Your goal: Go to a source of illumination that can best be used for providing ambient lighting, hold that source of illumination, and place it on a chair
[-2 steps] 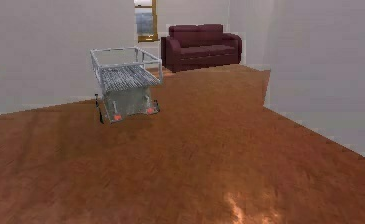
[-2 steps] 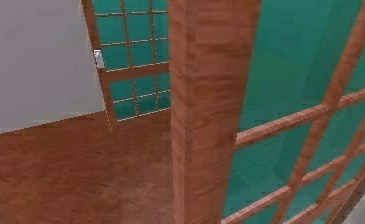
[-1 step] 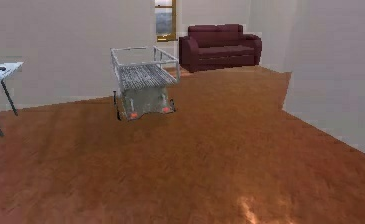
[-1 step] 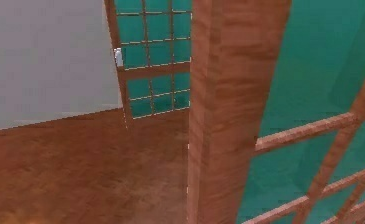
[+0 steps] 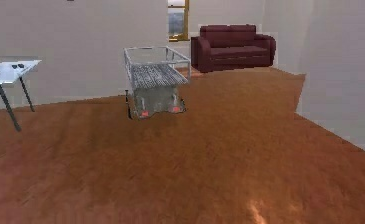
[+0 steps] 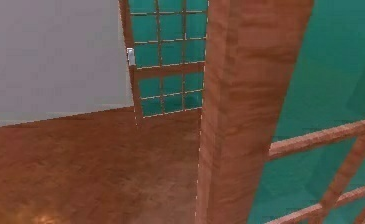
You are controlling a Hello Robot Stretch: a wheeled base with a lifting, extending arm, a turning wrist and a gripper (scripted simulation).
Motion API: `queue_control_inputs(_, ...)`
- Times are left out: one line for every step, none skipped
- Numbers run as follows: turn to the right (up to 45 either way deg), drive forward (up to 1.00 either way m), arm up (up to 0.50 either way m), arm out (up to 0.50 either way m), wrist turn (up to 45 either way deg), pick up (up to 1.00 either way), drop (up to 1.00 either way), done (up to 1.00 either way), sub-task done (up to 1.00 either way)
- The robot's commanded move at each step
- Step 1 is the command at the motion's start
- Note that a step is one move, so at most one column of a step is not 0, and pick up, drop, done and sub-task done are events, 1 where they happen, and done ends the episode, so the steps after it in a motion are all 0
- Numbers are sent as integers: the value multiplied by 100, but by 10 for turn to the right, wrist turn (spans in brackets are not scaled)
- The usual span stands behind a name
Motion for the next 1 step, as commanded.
queue_control_inputs(0, 30, 0, 0, 0, 0, 0, 0, 0)
